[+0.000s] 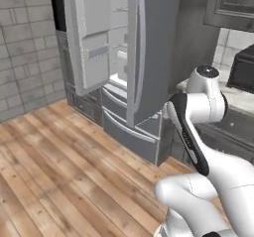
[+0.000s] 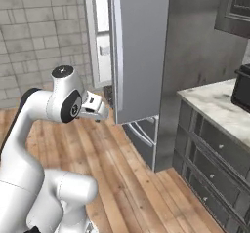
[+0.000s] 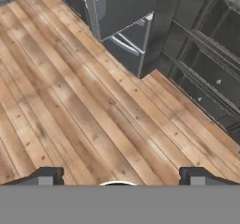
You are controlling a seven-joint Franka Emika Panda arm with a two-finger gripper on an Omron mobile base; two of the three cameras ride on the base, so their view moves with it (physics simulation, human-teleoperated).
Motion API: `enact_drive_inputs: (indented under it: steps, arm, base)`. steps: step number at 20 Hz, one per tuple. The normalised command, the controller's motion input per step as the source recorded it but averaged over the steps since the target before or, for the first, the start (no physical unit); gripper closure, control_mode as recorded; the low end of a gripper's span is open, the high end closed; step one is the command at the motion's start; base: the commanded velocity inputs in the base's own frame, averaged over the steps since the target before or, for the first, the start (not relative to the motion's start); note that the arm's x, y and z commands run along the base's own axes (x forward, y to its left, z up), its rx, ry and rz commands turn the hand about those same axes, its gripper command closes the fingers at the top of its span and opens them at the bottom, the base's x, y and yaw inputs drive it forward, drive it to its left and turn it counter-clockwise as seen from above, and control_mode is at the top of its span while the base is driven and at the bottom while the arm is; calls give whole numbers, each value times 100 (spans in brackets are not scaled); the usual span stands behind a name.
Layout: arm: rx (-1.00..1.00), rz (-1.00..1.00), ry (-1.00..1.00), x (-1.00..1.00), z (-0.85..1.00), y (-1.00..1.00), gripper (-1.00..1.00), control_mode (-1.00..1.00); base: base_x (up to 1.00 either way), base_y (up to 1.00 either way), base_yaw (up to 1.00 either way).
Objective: Grab the lemon wedge and garlic from the fridge, place them in the blender, close the lid, and turn on the blender to create a marinade.
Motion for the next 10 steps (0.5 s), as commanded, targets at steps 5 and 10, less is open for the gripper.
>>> enact_drive_inputs:
  steps: [5,10]
  arm:
    - [0,0,0,0,0,0,-100,100]
    - [0,0,0,0,0,0,-100,100]
  base:
    - [99,100,14]
    - [100,100,-2]
